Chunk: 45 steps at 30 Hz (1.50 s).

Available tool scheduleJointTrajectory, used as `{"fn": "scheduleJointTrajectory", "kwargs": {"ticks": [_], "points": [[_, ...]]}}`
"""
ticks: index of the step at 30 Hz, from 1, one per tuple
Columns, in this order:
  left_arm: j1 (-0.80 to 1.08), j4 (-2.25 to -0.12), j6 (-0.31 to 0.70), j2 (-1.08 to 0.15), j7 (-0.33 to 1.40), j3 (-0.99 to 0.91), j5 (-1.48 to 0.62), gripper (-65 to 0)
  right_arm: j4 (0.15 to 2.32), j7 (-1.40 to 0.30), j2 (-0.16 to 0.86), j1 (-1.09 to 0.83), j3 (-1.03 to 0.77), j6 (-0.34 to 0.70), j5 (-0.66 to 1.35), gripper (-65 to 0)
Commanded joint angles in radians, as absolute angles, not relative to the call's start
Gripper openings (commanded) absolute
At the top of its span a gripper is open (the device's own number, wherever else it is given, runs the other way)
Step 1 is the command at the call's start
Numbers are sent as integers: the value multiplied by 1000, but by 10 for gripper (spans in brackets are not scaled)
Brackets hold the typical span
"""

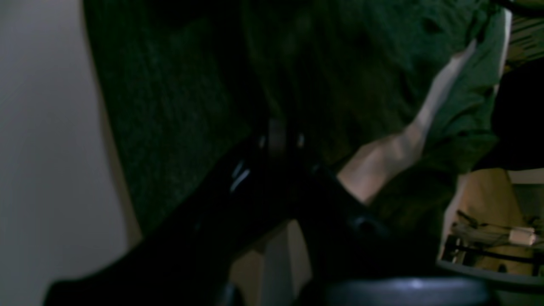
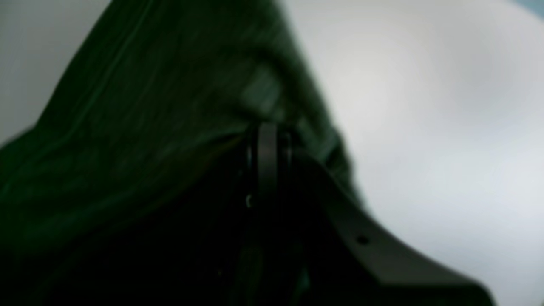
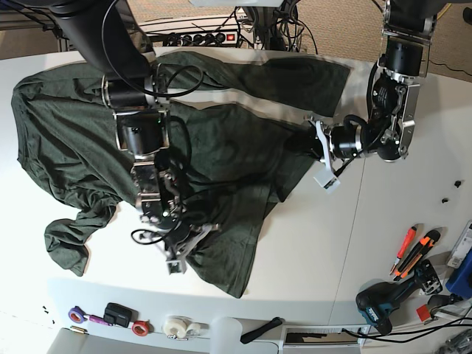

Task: Layout the t-shirt on the table in an organized manner, then fold the t-shirt properly
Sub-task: 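Move the right gripper across the shirt toward the hem corner, then grasp the hem corner with the right gripper and pull it outward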

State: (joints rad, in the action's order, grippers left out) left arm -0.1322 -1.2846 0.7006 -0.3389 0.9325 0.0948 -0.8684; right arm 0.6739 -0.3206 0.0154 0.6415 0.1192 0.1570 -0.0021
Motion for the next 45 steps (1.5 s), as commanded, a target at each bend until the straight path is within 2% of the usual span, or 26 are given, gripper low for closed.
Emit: {"fn": "scheduleJointTrajectory", "kwargs": {"ticks": [1,10,15,20,29,34,36,40,41,45], "points": [[-126,-1290,698,-352,980,96,-823,-650,692,-279,29,690,119,147,-1,-650],[-89,-1290,698,-352,1032,96,-917,-650,692,-249,67,763,116,133,0,-650],[-88,-1290,698,-357,1033,96,-867,-650,692,-253,83,809,116,132,1,-650],[-66,-1290,698,-405,1032,96,-865,-650,692,-262,122,833,116,79,8,-650],[-63,-1290,698,-432,1005,91,-875,-650,692,-334,258,831,116,76,56,-650],[-64,-1290,698,-432,998,91,-875,-650,694,-447,360,831,86,79,188,-650],[-64,-1290,698,-432,995,91,-875,-650,694,-532,383,831,20,131,287,-650],[-64,-1290,698,-429,994,91,-875,-650,694,-854,390,825,-161,420,538,-650],[-64,-1290,698,-429,994,91,-875,-650,694,-928,391,817,-195,460,606,-650],[-64,-1290,698,-427,995,91,-875,-650,739,-1093,391,739,-292,494,756,-650]]}}
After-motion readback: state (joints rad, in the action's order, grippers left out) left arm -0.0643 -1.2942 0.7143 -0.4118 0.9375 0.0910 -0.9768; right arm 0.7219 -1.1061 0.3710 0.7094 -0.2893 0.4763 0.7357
